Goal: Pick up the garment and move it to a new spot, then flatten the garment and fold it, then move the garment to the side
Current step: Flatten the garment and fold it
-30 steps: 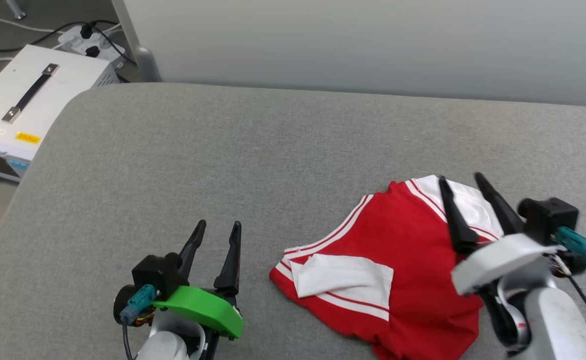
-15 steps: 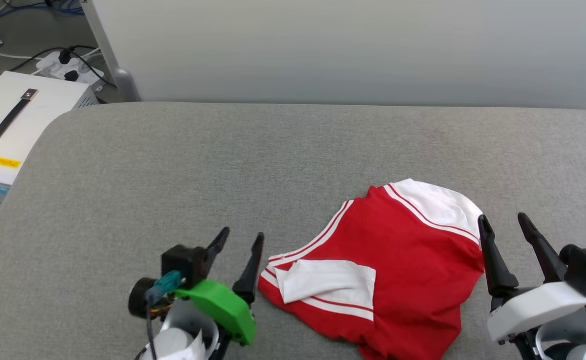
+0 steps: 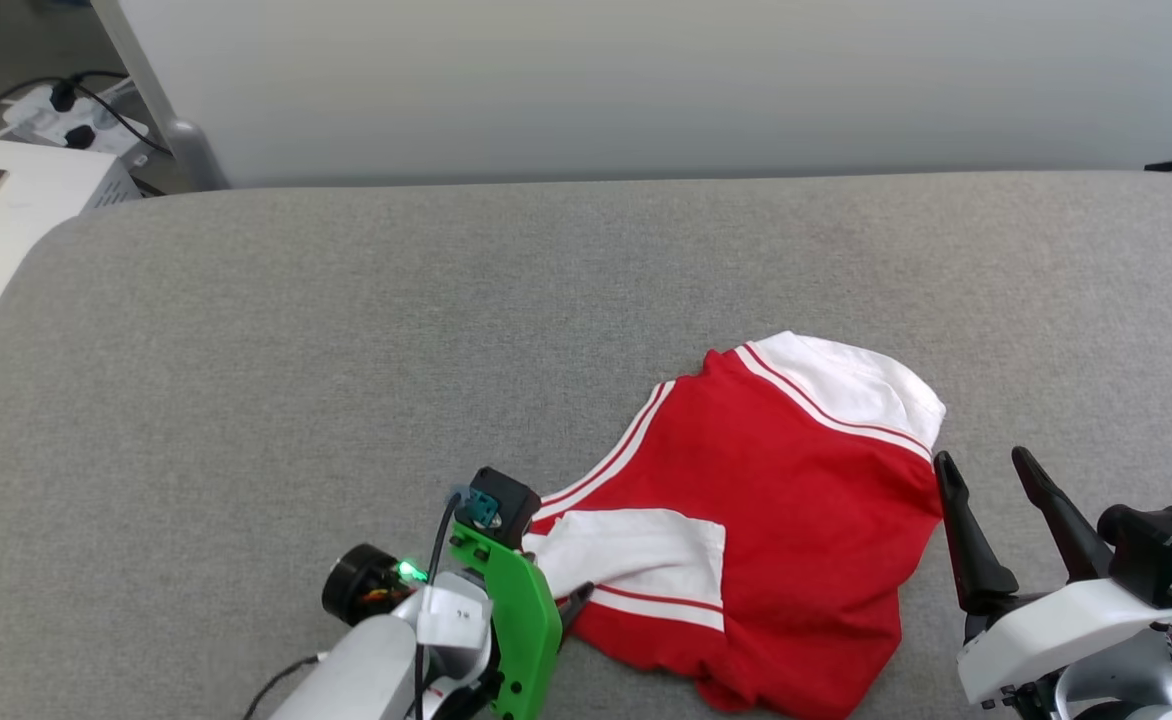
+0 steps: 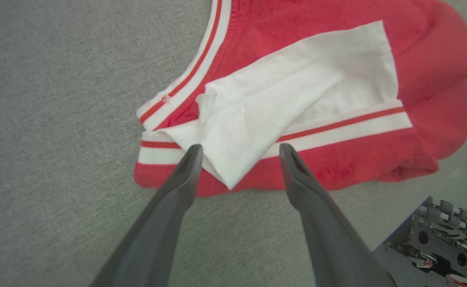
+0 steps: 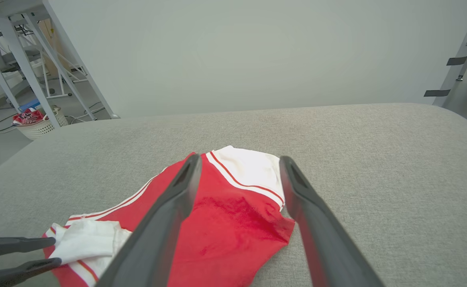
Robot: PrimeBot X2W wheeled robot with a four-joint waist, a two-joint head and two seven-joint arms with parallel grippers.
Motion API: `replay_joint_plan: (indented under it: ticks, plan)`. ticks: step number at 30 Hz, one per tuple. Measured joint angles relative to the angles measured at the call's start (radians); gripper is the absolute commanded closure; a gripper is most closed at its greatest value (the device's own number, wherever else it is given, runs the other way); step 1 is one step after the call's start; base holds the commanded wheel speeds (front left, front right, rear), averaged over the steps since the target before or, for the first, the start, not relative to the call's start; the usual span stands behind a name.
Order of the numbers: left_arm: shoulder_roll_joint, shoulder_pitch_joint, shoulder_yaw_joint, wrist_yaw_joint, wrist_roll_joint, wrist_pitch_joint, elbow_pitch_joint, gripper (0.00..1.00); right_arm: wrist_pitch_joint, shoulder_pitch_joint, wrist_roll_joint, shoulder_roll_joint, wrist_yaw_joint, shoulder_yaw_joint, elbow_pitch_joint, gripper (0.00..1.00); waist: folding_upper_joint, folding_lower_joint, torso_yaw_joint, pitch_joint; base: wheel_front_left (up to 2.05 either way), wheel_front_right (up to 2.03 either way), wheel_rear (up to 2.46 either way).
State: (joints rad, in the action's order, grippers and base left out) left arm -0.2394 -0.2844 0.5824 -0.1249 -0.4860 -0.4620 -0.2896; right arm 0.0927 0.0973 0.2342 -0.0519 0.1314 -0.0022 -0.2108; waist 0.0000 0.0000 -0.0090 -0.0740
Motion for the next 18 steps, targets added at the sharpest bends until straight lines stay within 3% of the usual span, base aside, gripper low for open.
replay_joint_plan:
  ticks: [9,10,11,18]
  plan:
    - [-0.032,-0.112,0.108,0.0,-0.06,-0.004,-0.091,0.01,-0.007,-0.01,0.037,0.002,0.0,0.011,0.024,0.0,0.0,0.0,-0.03,-0.055,0.0,0.0,0.0]
    - [-0.034,-0.121,0.125,0.0,-0.07,-0.004,-0.096,0.73,-0.009,-0.014,0.042,0.002,0.0,0.012,0.028,0.0,0.0,0.0,-0.034,-0.06,0.0,0.0,0.0]
    - [-0.038,-0.13,0.141,0.0,-0.076,0.005,-0.097,1.0,-0.01,-0.018,0.045,0.002,0.0,0.012,0.032,0.0,0.0,0.0,-0.037,-0.064,0.0,0.0,0.0]
    - [-0.062,-0.171,0.156,0.0,-0.096,0.129,-0.098,1.0,-0.018,-0.019,0.056,0.002,0.0,-0.001,0.057,0.0,0.0,0.0,-0.038,-0.07,0.0,0.0,0.0]
